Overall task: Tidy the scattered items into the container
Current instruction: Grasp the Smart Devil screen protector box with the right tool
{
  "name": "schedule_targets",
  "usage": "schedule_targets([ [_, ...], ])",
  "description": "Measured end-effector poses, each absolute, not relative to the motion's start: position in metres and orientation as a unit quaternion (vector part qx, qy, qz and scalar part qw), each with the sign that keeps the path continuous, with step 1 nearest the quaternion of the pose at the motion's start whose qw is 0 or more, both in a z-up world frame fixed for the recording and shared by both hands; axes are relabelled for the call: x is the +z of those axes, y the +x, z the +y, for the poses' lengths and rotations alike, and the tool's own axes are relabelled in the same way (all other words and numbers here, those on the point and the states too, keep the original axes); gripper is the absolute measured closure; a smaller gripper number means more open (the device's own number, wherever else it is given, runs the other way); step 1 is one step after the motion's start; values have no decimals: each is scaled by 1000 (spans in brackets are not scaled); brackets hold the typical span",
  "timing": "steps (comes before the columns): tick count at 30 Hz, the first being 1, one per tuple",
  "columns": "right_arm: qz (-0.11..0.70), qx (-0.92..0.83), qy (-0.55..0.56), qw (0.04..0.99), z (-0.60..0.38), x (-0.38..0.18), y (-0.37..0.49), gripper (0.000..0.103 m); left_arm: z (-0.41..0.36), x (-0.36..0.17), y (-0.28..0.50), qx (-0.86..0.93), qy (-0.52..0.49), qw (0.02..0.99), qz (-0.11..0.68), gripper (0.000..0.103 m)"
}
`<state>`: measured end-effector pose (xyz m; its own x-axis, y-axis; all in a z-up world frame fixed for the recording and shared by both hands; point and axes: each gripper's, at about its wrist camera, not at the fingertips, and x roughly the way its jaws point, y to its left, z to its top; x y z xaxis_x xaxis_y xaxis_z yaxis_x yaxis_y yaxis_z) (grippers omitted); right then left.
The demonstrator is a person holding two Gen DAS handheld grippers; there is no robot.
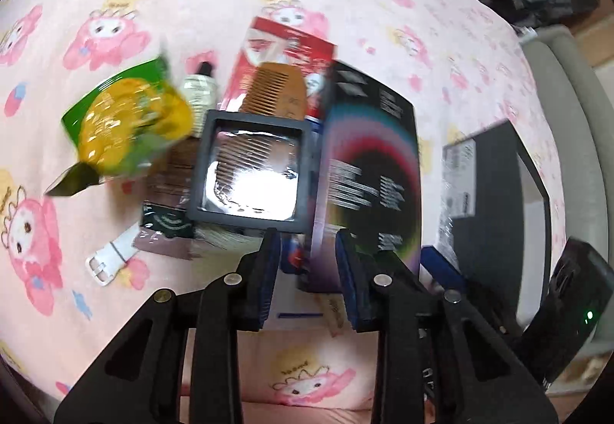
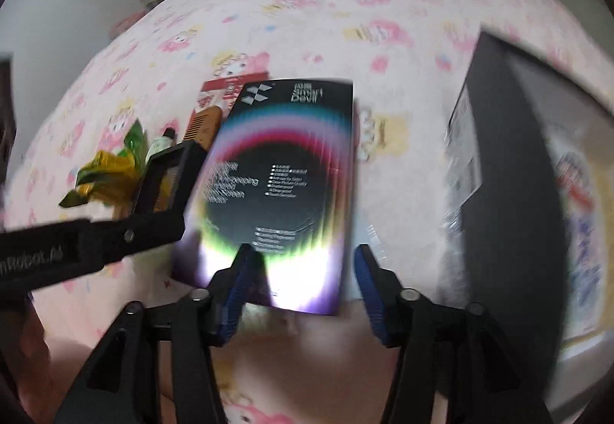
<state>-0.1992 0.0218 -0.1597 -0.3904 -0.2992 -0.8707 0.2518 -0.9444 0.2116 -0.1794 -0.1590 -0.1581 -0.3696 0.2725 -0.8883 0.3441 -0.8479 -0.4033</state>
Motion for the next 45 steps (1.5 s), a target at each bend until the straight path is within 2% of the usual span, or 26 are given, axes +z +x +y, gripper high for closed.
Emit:
schedule_targets([
  [1,-45,-834,526,162,25,-164,-201,39,-161,-159,-181,-782,559,33,273,71],
  [5,-92,-838,512,163,33,-175,-198,36,-165,-172,-189,-768,571,33,288,71],
  [9,-96,-837,514,163,34,-167,-194,36,-160,-154,-180,-790,542,16,287,71],
  [12,-57,-833,525,162,27,-165,-189,35,-151,-149,-177,-790,543,-5,285,65],
  [18,-56,-827,526,192,25,-171,-196,33,-138,-179,-194,-759,594,-6,266,65],
  [21,-68,-820,529,207,27,-173,-199,37,-136,-177,-192,-759,594,-18,264,72],
  [24,-56,-813,535,224,26,-169,-192,43,-132,-170,-183,-764,598,-6,243,72],
  [28,-26,-797,555,237,30,-161,-164,45,-114,-165,-154,-760,616,-6,209,66],
  [31,-12,-792,563,237,36,-160,-144,46,-101,-164,-138,-765,618,-7,182,66],
  [36,-6,-812,541,219,42,-153,-140,46,-115,-160,-149,-771,595,-11,225,68],
  [39,-26,-814,540,213,41,-157,-152,46,-116,-163,-163,-769,598,-11,225,68],
  [42,-5,-818,541,194,34,-167,-155,46,-112,-173,-170,-762,609,-7,219,68],
  [45,-25,-810,552,196,43,-167,-149,50,-113,-172,-155,-755,611,-13,240,69],
])
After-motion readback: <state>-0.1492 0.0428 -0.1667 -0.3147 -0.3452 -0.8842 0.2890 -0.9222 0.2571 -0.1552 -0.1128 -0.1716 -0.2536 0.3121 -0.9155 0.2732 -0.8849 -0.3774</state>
